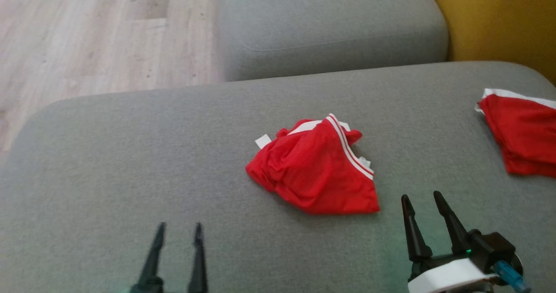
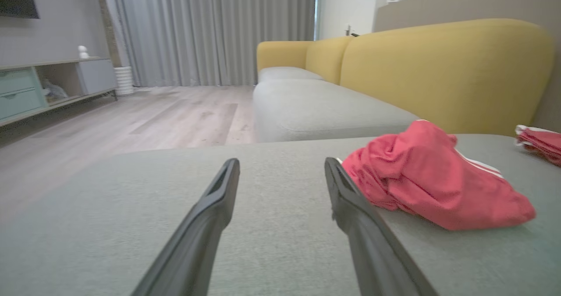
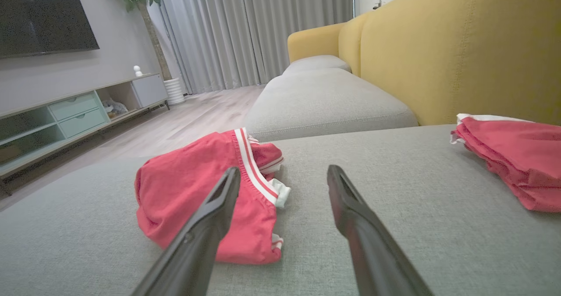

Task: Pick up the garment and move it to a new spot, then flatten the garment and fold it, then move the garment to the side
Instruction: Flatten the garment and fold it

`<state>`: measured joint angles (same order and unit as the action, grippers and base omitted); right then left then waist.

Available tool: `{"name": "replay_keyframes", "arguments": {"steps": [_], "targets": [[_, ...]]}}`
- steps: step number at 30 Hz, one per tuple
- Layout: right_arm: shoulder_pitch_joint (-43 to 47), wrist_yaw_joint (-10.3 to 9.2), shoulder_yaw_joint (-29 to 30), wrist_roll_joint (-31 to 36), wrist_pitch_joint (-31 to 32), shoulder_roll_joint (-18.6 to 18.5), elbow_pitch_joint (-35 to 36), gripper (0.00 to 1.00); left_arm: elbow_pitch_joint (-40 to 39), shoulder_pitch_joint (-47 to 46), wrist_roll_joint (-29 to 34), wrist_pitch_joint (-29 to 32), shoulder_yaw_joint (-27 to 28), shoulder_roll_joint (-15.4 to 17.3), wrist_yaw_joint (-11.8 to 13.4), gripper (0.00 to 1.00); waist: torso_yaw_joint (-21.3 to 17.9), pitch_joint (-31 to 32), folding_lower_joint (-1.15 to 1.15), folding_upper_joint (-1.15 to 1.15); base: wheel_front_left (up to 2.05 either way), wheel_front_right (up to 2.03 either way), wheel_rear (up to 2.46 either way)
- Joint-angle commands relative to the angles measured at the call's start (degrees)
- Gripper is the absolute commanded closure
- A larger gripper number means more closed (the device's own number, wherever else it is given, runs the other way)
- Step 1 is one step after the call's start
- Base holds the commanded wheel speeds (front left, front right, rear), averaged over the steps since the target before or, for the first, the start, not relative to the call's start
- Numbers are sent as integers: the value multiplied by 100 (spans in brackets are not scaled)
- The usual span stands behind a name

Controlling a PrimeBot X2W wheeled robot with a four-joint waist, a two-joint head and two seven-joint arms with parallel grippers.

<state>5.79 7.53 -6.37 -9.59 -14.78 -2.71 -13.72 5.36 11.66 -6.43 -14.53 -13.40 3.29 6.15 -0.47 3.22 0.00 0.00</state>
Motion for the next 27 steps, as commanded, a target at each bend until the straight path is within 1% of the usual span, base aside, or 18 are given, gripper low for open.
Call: {"name": "replay_keyframes", "arguments": {"steps": [1,4,8,12,15,18,19,21,23,27], "targets": [[-242,-4,-102,4,-22,-17,204,0,-130,-381,-6,-47,36,-41,-52,0,-117,-80,0,0,0,0,0],[-292,-4,-71,59,-22,-17,250,0,15,-615,-13,-47,-321,-41,-175,0,-340,-210,0,0,0,0,0],[-408,-4,1,128,-22,-17,341,0,319,-1086,35,-47,-947,-41,-408,0,-725,-438,0,0,0,0,0],[-531,-4,15,141,-22,-17,472,0,777,-1693,122,-47,-1589,-41,-631,0,-1079,-763,0,0,0,0,0],[-621,-4,4,144,-22,-17,497,0,1211,-2177,132,-47,-2023,-41,-724,0,-1311,-954,0,0,0,0,0],[-734,-4,-66,142,-22,-17,505,0,1711,-2625,81,-47,-2364,-41,-726,0,-1575,-1143,0,0,0,0,0],[-734,-4,-66,142,-22,-17,505,0,1711,-2625,81,-47,-2364,-41,-726,0,-1575,-1143,0,0,0,0,0],[-816,-4,-97,128,-22,-17,514,0,2031,-2940,52,-33,-2557,-41,-689,0,-1743,-1251,0,0,0,0,0],[-880,-4,-116,106,-22,-17,522,0,2302,-3248,50,-5,-2738,-41,-611,0,-1886,-1351,0,0,0,0,0],[-964,-4,-169,101,-22,-17,532,0,2689,-3733,-2,46,-3019,-41,-354,0,-2092,-1524,0,0,0,0,0]]}}
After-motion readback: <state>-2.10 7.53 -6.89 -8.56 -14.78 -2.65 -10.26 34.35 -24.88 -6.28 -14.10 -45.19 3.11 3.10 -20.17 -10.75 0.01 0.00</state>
